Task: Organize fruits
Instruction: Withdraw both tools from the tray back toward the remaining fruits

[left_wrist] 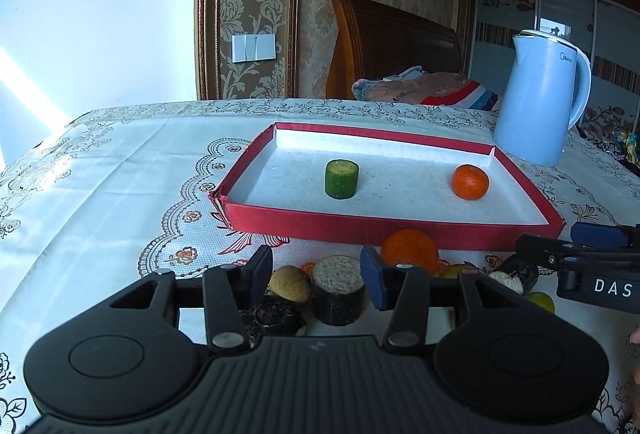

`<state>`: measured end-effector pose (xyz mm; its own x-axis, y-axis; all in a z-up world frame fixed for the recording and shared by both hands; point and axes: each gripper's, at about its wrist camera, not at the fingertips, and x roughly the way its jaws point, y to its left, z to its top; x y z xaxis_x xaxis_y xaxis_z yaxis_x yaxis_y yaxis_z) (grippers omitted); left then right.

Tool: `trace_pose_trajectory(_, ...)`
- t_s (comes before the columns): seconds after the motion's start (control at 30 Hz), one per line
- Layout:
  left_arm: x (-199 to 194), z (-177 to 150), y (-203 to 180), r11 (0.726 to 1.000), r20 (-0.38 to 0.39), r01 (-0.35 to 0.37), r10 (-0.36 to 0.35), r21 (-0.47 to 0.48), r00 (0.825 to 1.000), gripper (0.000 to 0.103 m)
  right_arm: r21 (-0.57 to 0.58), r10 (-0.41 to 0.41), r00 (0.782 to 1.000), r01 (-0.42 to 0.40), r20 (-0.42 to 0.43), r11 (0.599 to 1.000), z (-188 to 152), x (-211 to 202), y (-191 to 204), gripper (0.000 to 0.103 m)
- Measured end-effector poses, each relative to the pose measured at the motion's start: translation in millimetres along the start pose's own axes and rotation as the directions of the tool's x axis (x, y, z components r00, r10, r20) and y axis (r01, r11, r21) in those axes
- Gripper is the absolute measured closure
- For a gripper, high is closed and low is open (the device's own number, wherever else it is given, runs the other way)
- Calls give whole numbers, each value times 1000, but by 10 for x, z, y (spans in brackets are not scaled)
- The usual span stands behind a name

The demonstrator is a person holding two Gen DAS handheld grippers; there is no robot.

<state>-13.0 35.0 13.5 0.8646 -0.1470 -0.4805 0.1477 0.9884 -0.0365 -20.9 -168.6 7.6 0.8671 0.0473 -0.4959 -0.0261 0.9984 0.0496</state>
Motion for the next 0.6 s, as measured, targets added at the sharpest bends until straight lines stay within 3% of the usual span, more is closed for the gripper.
trace_pose_trajectory(0.3, -311, -150, 155, 1000, 3, 22, -22, 7, 1000, 55, 3, 6, 1000, -6, 4, 1000, -49, -60, -31, 29)
trace_pose_trajectory(0.6, -154, -227, 234, 1000, -73, -21, 22, 15, 997, 55, 5, 7, 1000, -7, -6, 1000, -63, -36, -24, 29)
